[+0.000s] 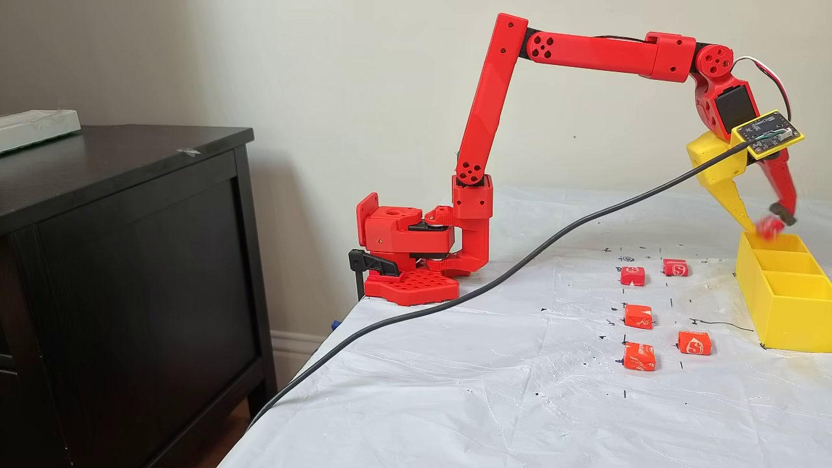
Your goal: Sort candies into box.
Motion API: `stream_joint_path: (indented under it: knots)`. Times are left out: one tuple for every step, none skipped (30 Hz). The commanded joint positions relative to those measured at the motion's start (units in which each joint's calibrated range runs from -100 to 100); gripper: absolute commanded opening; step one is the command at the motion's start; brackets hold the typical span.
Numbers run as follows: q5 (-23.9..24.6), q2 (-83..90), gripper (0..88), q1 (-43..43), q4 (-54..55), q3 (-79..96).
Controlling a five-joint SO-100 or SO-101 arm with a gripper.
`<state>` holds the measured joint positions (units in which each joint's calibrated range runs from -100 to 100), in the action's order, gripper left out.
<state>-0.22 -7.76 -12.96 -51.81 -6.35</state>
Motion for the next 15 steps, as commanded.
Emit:
stream_joint_path:
  knots:
    - [0.2, 2.5, 36.9, 0.1, 0.0, -6.5]
    - [0.2, 2.6, 37.7, 0.1, -0.4, -6.6]
    - [0.2, 2.7, 37.6, 0.0, -0.5, -6.7]
    - [0.2, 3.0, 36.7, 0.0, -0.7, -6.7]
    - [0.3, 3.1, 36.0, 0.0, -0.9, -6.7]
    - [0.3, 3.3, 34.4, 0.0, -1.0, -6.7]
    - [0.3, 3.5, 32.4, 0.0, -1.1, -6.7]
    - [0.4, 3.8, 30.5, 0.0, -1.4, -6.7]
    - [0.6, 4.2, 27.5, 0.0, -1.9, -6.7]
    - [0.7, 4.6, 23.1, 0.0, -2.3, -6.7]
    - [0.9, 5.1, 18.4, 0.0, -2.9, -6.7]
    - [1.1, 5.7, 12.3, 0.0, -3.5, -6.6]
    - [1.2, 6.3, 4.9, 0.0, -3.9, -6.4]
    - [1.5, 7.1, 1.8, -0.1, -4.7, -6.2]
    - [1.7, 7.7, 1.6, -0.2, -5.5, -6.2]
